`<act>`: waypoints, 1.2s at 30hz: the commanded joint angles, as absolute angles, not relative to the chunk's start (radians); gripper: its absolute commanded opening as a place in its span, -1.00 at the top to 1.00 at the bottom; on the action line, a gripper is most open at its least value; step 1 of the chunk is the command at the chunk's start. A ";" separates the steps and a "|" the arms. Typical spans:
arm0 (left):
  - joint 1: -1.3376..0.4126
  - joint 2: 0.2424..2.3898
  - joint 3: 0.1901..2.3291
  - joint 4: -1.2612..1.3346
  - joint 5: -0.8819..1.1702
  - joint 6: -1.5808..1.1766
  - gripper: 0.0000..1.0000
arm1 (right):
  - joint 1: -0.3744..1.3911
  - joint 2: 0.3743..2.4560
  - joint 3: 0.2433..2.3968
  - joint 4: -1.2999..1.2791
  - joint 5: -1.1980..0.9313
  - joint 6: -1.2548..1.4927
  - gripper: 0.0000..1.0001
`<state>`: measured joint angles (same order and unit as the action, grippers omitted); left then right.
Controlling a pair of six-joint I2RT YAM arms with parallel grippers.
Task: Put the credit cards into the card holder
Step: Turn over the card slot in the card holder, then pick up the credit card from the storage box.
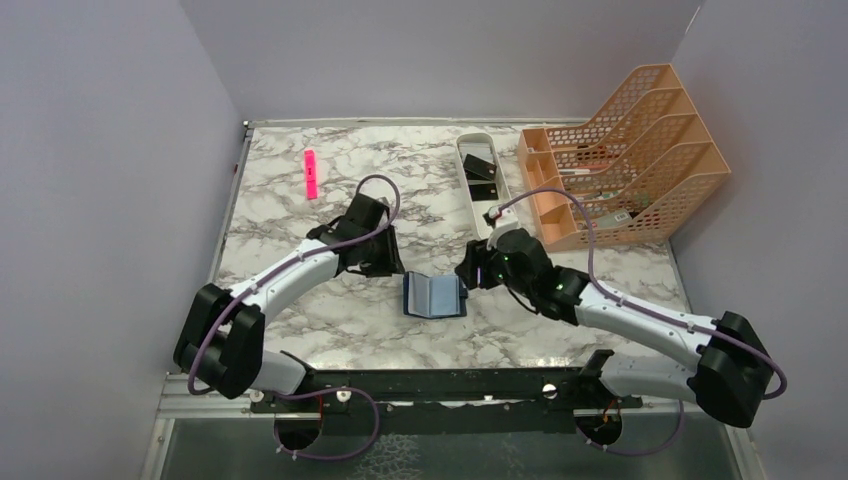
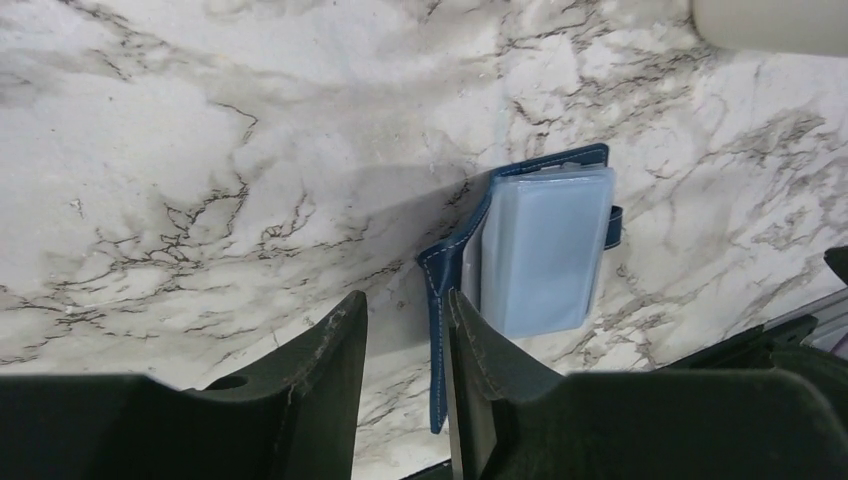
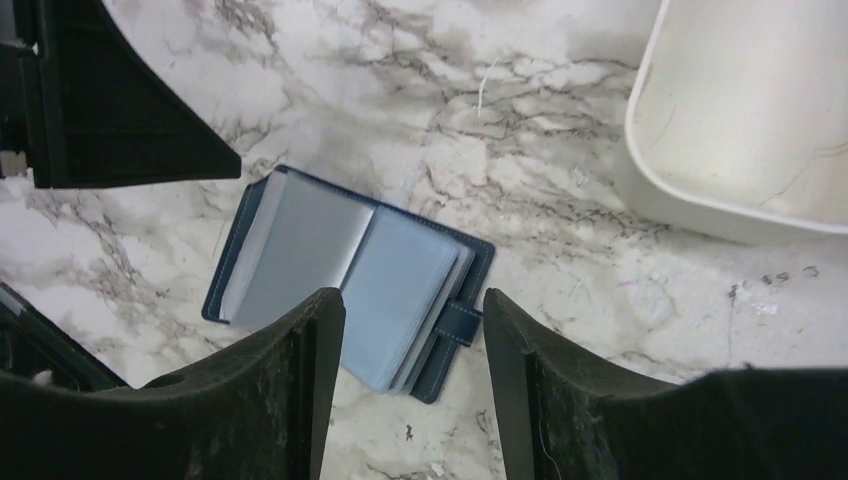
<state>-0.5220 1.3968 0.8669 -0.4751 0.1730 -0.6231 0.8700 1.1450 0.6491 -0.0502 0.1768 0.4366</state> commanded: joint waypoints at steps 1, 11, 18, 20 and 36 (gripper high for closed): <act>-0.516 1.333 0.912 -0.485 0.142 -0.607 0.25 | 0.823 1.159 0.706 -0.078 0.125 0.388 -0.17; -0.515 1.279 0.921 -0.383 0.407 -0.641 0.17 | 0.799 1.362 0.704 0.084 -0.121 0.533 0.04; -0.555 1.354 0.860 -0.215 0.599 -0.689 0.33 | 0.737 1.328 0.870 -0.032 0.019 0.265 -0.13; -0.572 1.393 0.844 -0.175 0.611 -0.690 0.36 | 0.688 1.356 0.958 -0.091 -0.012 0.162 -0.19; -0.543 1.480 0.774 -0.272 0.371 -0.652 0.41 | 0.423 1.624 1.162 0.048 -0.115 -0.542 -0.36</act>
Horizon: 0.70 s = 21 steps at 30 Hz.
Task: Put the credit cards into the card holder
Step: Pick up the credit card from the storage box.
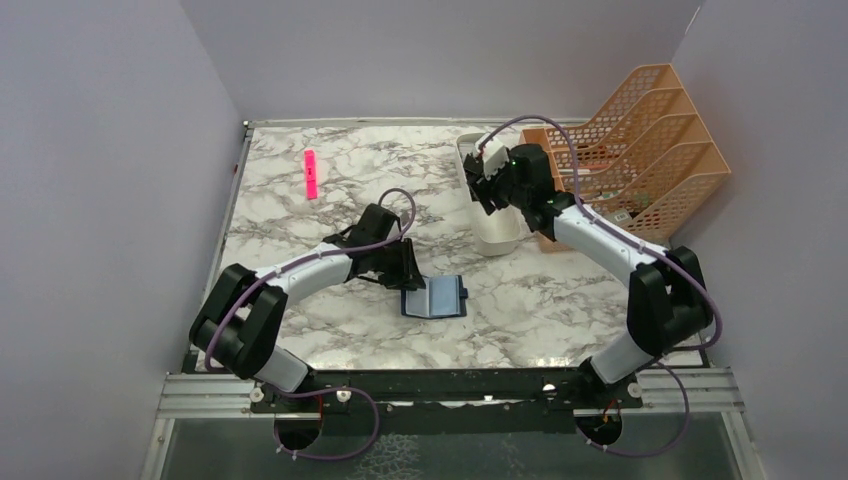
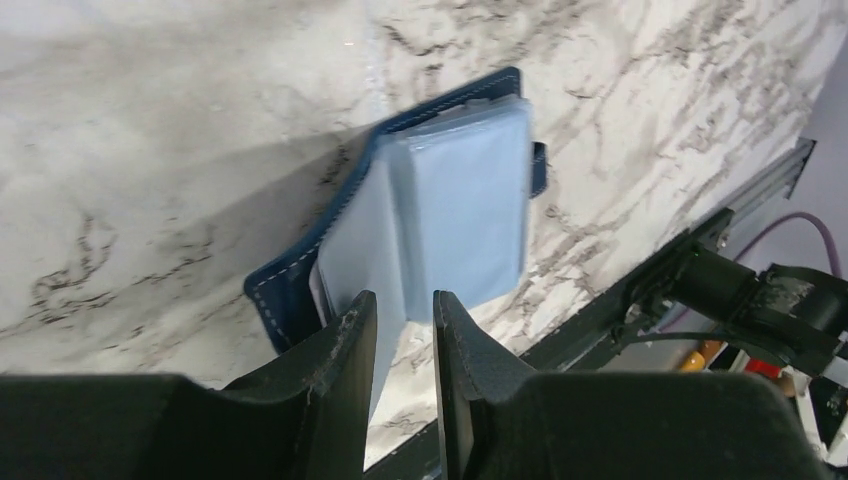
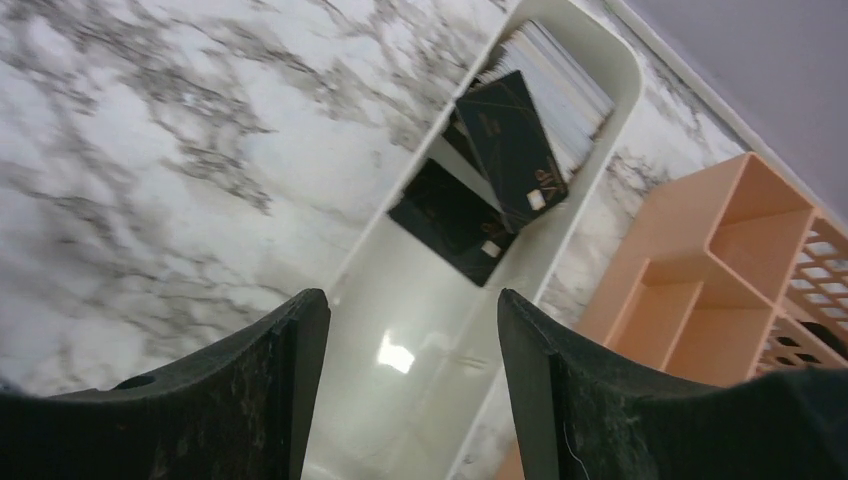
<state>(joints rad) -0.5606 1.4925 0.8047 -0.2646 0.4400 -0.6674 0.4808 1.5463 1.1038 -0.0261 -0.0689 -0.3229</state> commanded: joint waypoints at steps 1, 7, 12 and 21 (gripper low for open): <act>-0.539 1.483 0.768 -0.266 0.373 -0.652 0.41 | 0.421 1.650 1.161 0.076 -0.105 -0.592 -0.38; -0.532 1.507 0.741 -0.220 0.413 -0.656 0.41 | 0.412 1.773 1.095 0.295 -0.141 -0.849 -0.39; -0.529 1.502 0.735 -0.213 0.425 -0.648 0.41 | 0.411 1.858 1.083 0.441 -0.124 -0.951 -0.39; -0.499 1.475 0.724 -0.220 0.453 -0.633 0.41 | 0.411 1.964 1.096 0.549 -0.081 -1.008 -0.37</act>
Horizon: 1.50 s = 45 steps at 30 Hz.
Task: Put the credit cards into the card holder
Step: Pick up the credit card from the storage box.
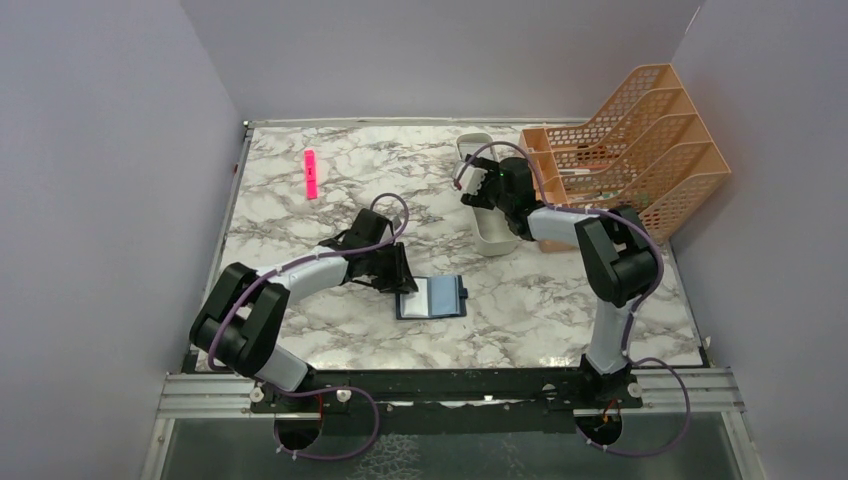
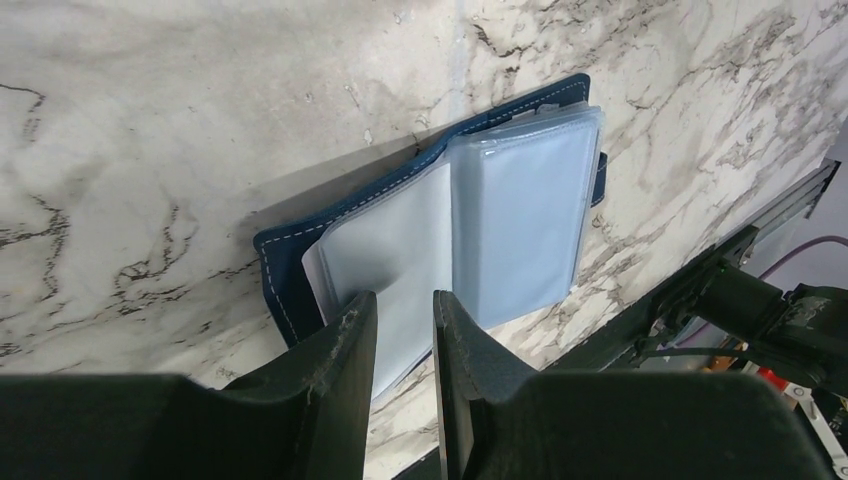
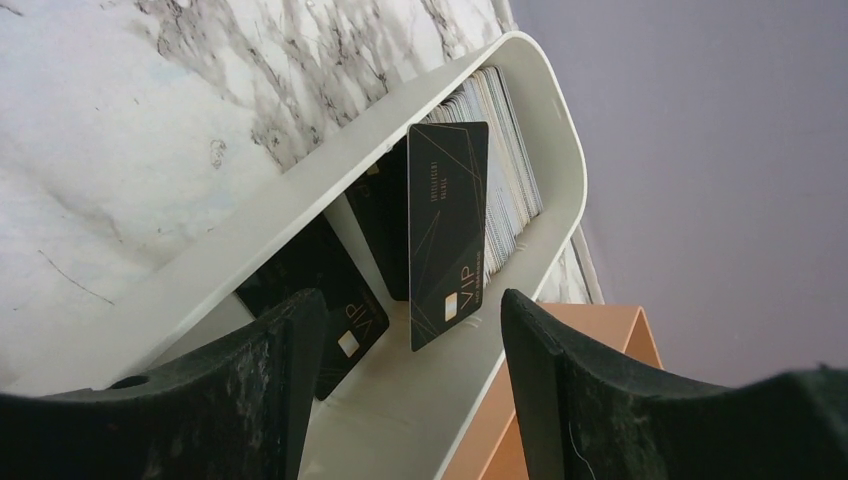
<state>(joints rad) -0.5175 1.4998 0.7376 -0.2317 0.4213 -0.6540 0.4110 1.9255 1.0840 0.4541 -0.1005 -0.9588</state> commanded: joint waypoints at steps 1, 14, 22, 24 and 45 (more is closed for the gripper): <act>-0.496 1.473 0.723 -0.221 0.454 -0.631 0.40 | 0.411 1.969 1.103 0.556 -0.074 -1.007 -0.36; -0.488 1.450 0.710 -0.221 0.454 -0.639 0.40 | 0.411 1.984 1.097 0.630 -0.051 -1.011 0.45; -0.488 1.424 0.696 -0.215 0.426 -0.650 0.40 | 0.412 1.899 1.069 0.604 -0.063 -0.977 0.98; -0.487 1.417 0.701 -0.215 0.421 -0.650 0.39 | 0.412 1.866 1.061 0.583 -0.067 -0.961 0.98; -0.485 1.171 0.789 -0.033 0.595 -0.774 0.08 | 0.414 1.237 0.802 0.360 -0.578 0.170 0.98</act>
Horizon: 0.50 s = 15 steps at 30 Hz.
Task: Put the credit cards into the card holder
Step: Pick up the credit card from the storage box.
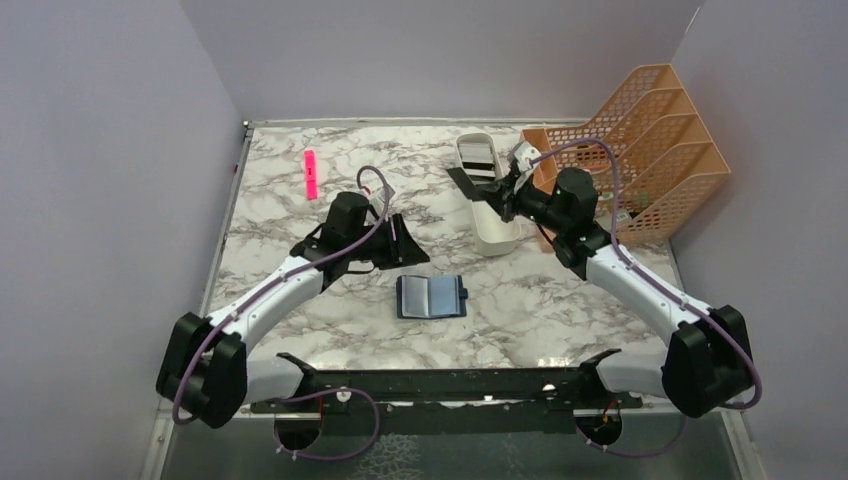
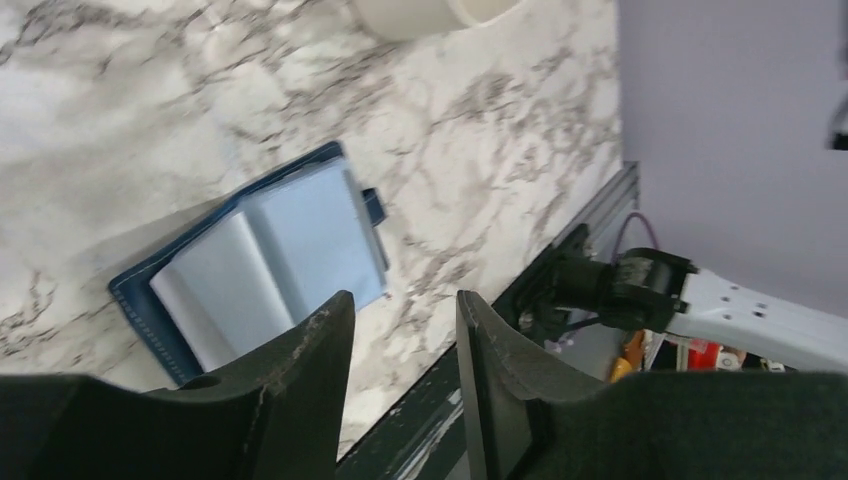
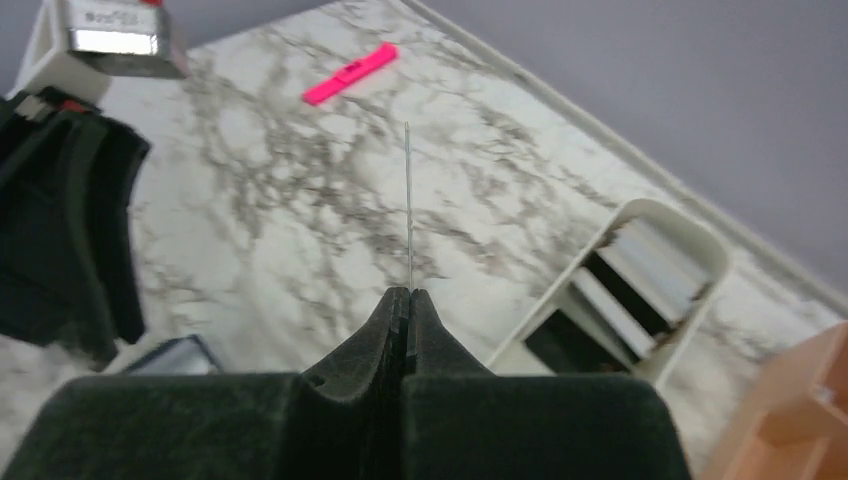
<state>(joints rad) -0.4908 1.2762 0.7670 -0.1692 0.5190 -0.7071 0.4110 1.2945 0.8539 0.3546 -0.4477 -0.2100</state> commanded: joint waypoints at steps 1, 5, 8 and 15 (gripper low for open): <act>-0.484 1.142 0.778 0.008 0.601 -0.787 0.04 | 0.414 1.224 0.794 0.347 -0.593 0.252 0.98; -0.484 1.055 0.739 0.142 0.602 -0.872 -0.09 | 0.414 1.148 0.693 0.436 -0.680 0.470 0.98; -0.484 1.015 0.715 0.212 0.601 -0.911 -0.18 | 0.414 1.079 0.598 0.562 -0.711 0.638 0.98; -0.483 1.009 0.695 0.291 0.639 -0.970 -0.26 | 0.414 1.058 0.449 0.852 -0.751 1.009 0.98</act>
<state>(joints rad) -0.4900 1.0122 0.7197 0.1848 0.5838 -0.9134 0.4122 1.0615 0.5159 0.5972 -0.6903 0.7162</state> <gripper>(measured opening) 0.625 0.017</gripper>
